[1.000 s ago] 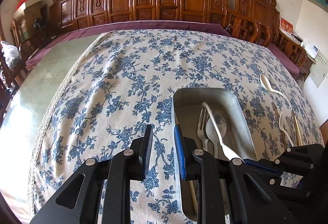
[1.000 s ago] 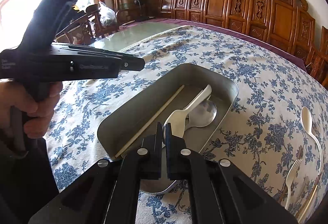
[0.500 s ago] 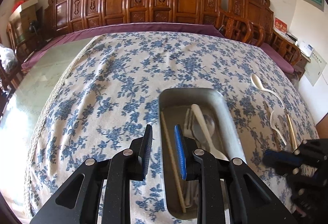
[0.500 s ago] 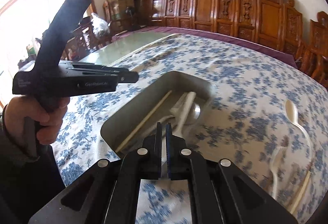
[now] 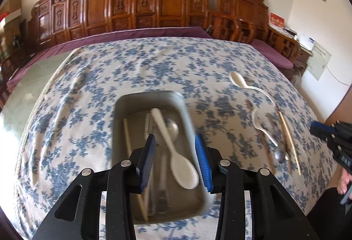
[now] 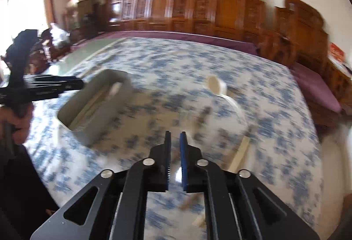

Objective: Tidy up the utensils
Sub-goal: 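Move both tools back toward the remaining utensils on the cloth, then lower the left tool onto the white plastic fork and close on its handle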

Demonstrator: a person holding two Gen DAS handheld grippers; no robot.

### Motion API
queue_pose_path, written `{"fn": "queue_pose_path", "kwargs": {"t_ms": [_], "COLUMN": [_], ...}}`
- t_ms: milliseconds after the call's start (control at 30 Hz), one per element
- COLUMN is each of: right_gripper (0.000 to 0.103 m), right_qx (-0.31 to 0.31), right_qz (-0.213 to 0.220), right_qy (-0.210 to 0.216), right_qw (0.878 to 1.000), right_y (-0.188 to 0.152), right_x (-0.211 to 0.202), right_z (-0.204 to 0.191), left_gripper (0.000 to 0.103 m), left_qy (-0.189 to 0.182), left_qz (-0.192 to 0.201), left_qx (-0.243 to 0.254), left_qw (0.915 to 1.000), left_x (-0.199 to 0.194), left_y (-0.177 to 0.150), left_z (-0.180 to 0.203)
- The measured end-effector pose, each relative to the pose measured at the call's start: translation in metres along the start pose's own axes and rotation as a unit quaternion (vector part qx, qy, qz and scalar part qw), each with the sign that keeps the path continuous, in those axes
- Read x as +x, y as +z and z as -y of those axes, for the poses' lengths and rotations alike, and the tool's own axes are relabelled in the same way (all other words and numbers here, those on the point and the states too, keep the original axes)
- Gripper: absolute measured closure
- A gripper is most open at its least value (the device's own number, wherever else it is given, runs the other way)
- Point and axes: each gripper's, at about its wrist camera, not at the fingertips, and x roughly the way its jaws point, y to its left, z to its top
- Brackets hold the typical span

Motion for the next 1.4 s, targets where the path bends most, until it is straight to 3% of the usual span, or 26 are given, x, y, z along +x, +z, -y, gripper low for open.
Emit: {"fn": "queue_pose_path", "kwargs": {"t_ms": [167,367,500,867,967,1400], "right_gripper": [0.085,0.076,0.064,0.064,0.074,0.1], "right_qx": [0.022,0.035,0.049,0.063,0.06,0.072], "right_qz": [-0.017,-0.042,-0.062,-0.084,-0.09,-0.062], "right_qy": [-0.012,0.0,0.0,0.017,0.018,0.034], "right_qw": [1.0,0.999,0.997,0.994,0.994,0.995], "right_y": [-0.015,-0.025,-0.032,-0.042,-0.045,-0.039], "right_x": [0.009,0.045,0.07,0.085,0.088,0.078], "right_z": [0.019,0.004,0.002,0.004,0.003,0.009], "left_gripper": [0.064,0.064,0.064,0.063,0.063,0.063], "left_qy": [-0.009,-0.015,-0.021,-0.023,-0.021,-0.012], "left_qz": [0.0,-0.009,-0.011,-0.007,-0.003,-0.005], "left_qx": [0.02,0.036,0.045,0.071,0.071,0.077], "left_qw": [0.9998,0.9992,0.9987,0.9972,0.9972,0.9969], "left_x": [-0.001,0.004,0.006,0.006,0.005,0.006], "left_y": [-0.007,-0.014,-0.017,-0.024,-0.027,-0.036], "left_z": [0.022,0.039,0.048,0.066,0.069,0.08]}}
